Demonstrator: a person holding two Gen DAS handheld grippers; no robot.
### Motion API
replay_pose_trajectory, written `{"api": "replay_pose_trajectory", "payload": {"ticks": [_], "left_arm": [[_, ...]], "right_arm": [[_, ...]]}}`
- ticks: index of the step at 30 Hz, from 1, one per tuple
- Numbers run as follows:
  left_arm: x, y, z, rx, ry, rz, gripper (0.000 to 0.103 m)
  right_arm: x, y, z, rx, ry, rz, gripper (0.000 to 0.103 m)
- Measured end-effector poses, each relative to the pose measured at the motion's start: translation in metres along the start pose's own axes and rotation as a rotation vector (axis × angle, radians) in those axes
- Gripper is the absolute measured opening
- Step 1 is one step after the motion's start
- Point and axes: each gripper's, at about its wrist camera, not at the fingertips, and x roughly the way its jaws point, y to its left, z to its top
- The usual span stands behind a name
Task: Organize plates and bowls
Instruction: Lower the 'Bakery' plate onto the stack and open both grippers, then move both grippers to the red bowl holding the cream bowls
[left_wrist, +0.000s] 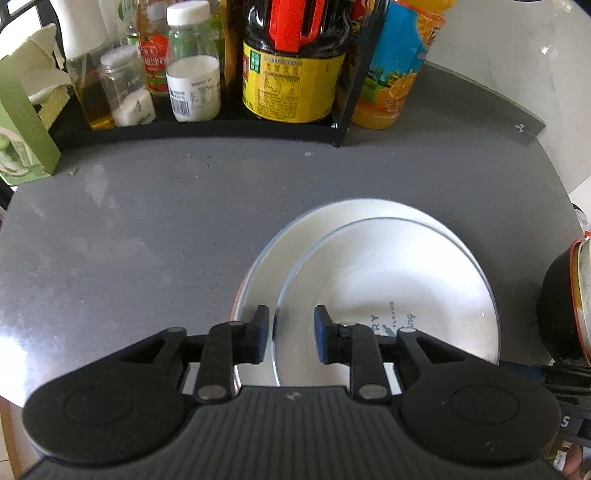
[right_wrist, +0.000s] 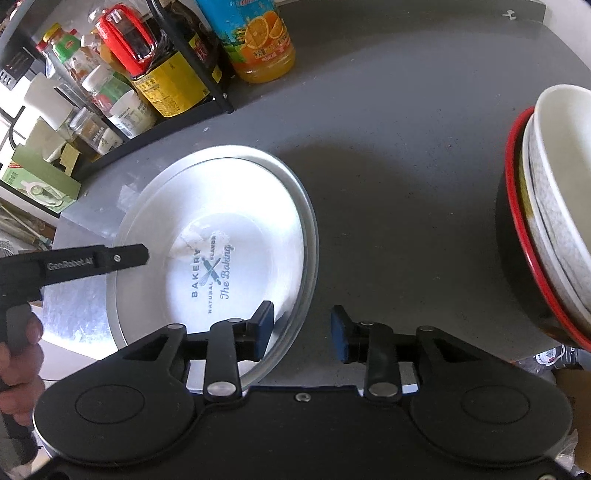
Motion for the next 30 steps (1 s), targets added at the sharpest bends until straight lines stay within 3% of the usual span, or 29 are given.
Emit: {"api": "replay_pose_trajectory", "payload": {"ticks": [2, 5, 8, 15, 19, 30], "left_arm": [[-0.005, -0.004, 0.005, 0.007, 0.001, 0.019, 0.046], [-0.017, -0.012, 0.012, 0.026, -0.048, 0.067, 0.060], [-0.028, -0.021, 0.020, 0.037, -0.062, 0.039, 0.064], [-0.047, -0.053, 0.033, 0.066, -0.096, -0.018, 0.072], [-0.054, -0.076, 0.038, 0.093, -0.110, -0.035, 0.078], [-0.063, -0.142, 0.042, 0.157, -0.110, -0.089, 0.079]], "right_arm": [[-0.002, 0.001, 0.001, 0.000, -0.003, -0.003, 0.033], [-0.014, 0.000, 0.002, 0.008, -0.029, 0.038, 0.035], [-0.031, -0.001, 0.007, 0.007, -0.073, 0.061, 0.037], [-0.078, -0.018, 0.016, 0.016, -0.191, 0.066, 0.057], [-0.100, -0.036, 0.020, 0.044, -0.243, 0.046, 0.060], [-0.147, -0.095, 0.021, 0.146, -0.379, -0.011, 0.073]]}}
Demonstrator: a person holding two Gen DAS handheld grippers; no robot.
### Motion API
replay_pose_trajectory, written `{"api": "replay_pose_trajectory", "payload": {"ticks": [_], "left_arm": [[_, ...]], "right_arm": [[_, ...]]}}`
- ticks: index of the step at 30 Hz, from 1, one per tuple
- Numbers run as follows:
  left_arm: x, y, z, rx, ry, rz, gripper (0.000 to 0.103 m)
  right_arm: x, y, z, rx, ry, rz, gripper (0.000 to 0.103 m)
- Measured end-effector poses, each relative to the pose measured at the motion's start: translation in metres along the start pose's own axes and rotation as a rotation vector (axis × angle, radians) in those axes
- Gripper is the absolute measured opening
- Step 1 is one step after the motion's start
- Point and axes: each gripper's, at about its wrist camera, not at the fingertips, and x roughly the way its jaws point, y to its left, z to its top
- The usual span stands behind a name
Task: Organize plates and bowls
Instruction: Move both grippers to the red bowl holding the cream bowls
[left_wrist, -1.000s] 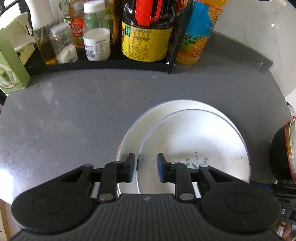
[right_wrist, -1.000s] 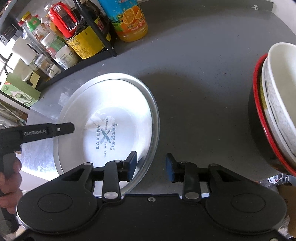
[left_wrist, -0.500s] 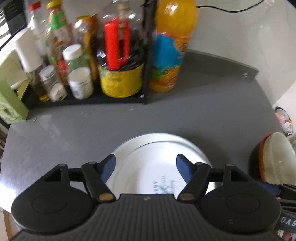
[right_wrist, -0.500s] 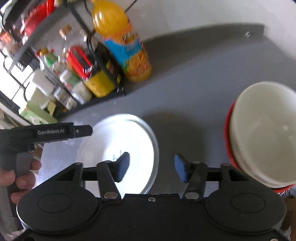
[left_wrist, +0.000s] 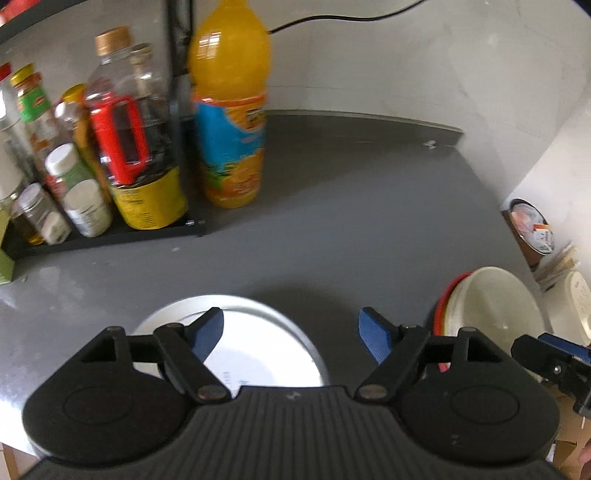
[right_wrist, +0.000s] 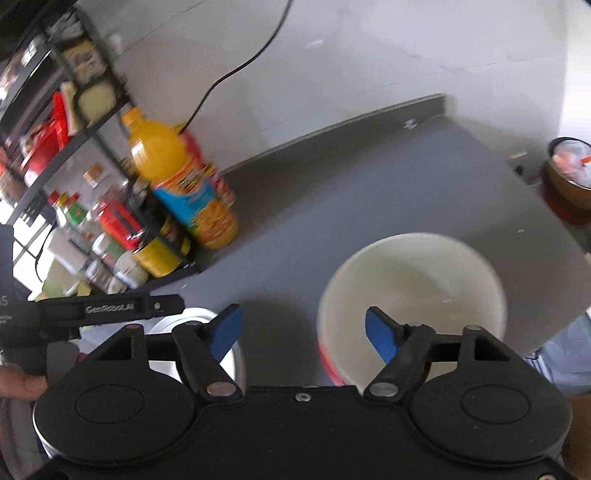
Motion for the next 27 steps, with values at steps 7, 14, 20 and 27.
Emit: {"api": "replay_pose_trajectory", "payload": {"ticks": [7, 14, 20, 27], "left_arm": [[0.005, -0.042, -0.002, 0.029, 0.007, -0.041, 0.079], [0.020, -0.075, -0.009, 0.040, 0.036, -0.063, 0.079], [0.034, -0.095, -0.017, 0.024, 0.062, -0.063, 0.079], [0.055, -0.110, -0.025, -0.004, 0.089, -0.058, 0.078]], "right_arm": [[-0.015, -0.041, 0.006, 0.055, -0.046, -0.057, 0.074], [-0.014, -0.076, 0.005, 0.095, -0.032, -0.099, 0.074], [-0.005, -0.101, -0.001, 0.123, 0.008, -0.104, 0.073], [0.012, -0.124, -0.008, 0.166, 0.071, -0.083, 0.067]]}}
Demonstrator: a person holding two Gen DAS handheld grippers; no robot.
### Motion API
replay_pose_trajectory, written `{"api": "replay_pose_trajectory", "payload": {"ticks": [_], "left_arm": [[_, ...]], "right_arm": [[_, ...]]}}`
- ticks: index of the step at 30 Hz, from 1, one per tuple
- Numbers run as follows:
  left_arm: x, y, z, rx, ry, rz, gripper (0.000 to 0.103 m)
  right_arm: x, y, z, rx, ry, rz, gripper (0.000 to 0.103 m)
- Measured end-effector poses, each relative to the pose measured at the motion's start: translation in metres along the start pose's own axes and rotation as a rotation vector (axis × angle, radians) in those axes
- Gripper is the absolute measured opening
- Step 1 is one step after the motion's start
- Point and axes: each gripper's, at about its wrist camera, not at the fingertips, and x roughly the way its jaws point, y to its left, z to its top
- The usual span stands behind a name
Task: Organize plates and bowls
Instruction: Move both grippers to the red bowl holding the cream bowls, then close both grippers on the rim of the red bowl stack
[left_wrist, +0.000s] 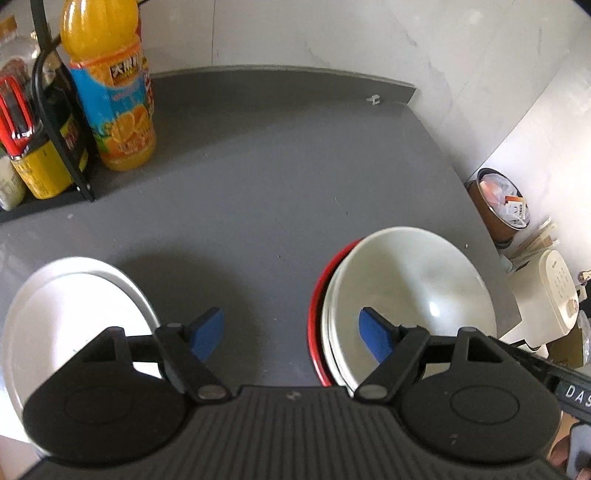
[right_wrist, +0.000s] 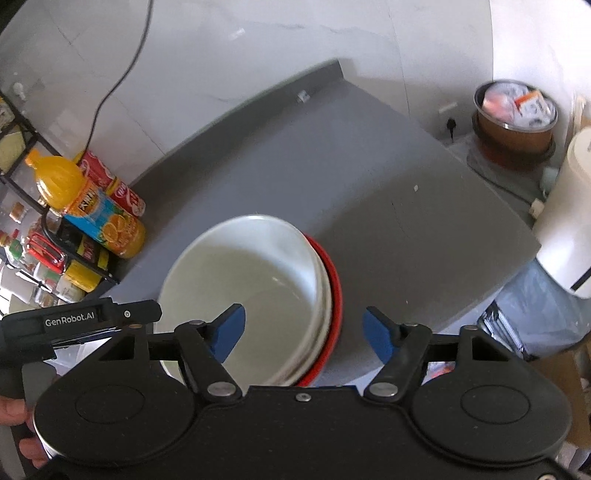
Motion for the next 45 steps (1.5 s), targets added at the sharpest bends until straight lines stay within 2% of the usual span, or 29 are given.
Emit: {"api": "replay_pose_trajectory", "payload": {"ticks": [5, 7, 13, 17, 18, 20, 26, 32, 45], "left_arm": [[0.019, -0.004, -0.008, -0.021, 0.019, 0.001, 0.075], [0.026, -0.004, -0.010, -0.029, 0.029, 0.026, 0.067], [0.036, -0.003, -0.015, -0.057, 0.052, 0.007, 0.050], [0.041, -0.004, -0.016, -0.078, 0.065, -0.025, 0.037], [0.042, -0.004, -0.016, -0.088, 0.069, -0.037, 0.034], [0.043, -0.005, -0.016, -0.096, 0.073, -0.062, 0.023], [0.041, -0.012, -0.017, -0.073, 0.072, -0.055, 0.023], [0.036, -0.002, -0.016, -0.085, 0.077, -0.060, 0.023], [-0.011, 0.048, -0.003, -0.091, -0.013, -0.066, 0.023]], "right_arm": [[0.016, -0.011, -0.002, 0.039, 0.052, 0.033, 0.058], [0.021, -0.010, -0.002, 0.040, 0.068, 0.046, 0.056], [0.031, -0.008, -0.003, 0.037, 0.091, 0.067, 0.051], [0.035, -0.010, -0.004, 0.041, 0.096, 0.059, 0.047], [0.037, -0.011, -0.004, 0.042, 0.098, 0.054, 0.043], [0.038, -0.013, -0.004, 0.037, 0.100, 0.047, 0.040], [0.035, -0.009, -0.006, 0.024, 0.068, 0.021, 0.034], [0.026, -0.001, -0.006, 0.010, 0.037, 0.022, 0.031], [0.014, 0.054, -0.006, -0.044, -0.025, 0.055, 0.029]]}}
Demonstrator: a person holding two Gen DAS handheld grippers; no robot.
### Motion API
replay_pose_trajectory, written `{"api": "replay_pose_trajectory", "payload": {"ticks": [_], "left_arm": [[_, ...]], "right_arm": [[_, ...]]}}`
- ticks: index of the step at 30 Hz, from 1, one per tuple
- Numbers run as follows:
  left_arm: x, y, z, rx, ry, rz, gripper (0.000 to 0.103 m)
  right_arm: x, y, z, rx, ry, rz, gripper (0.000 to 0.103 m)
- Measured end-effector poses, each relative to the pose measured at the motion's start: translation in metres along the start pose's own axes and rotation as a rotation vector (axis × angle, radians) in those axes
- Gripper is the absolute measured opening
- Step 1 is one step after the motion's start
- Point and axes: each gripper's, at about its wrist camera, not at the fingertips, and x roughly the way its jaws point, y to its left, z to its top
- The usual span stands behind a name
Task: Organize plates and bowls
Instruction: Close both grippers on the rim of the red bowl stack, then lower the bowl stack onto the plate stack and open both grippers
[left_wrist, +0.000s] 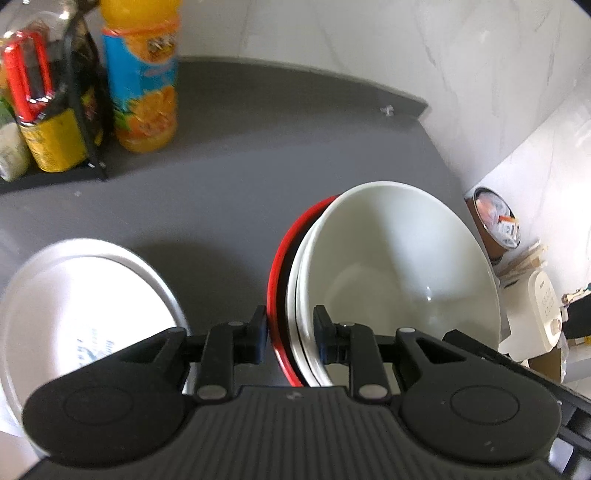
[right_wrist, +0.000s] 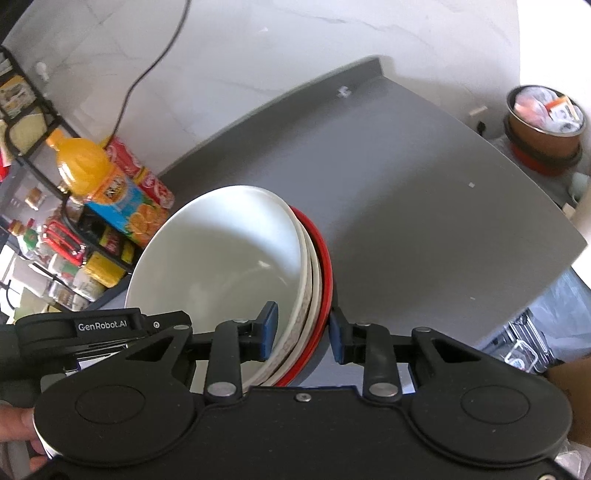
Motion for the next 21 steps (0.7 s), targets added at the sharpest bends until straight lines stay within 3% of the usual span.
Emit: {"api": "replay_pose_trajectory", "payload": {"ticks": [11, 21], "left_arm": [[-0.049, 0.066, 0.013, -0.036, -0.065, 0.008, 0.024], [-0.068, 0.131, 0.002, -0.073, -0.049, 0.022, 0.024]], "right_arm": [[-0.003, 0.075, -0.005, -0.064, -0.037, 0.047, 0.029], [0.011, 0.129, -0.032, -0.093, 0.000, 0.058, 0.029]]}}
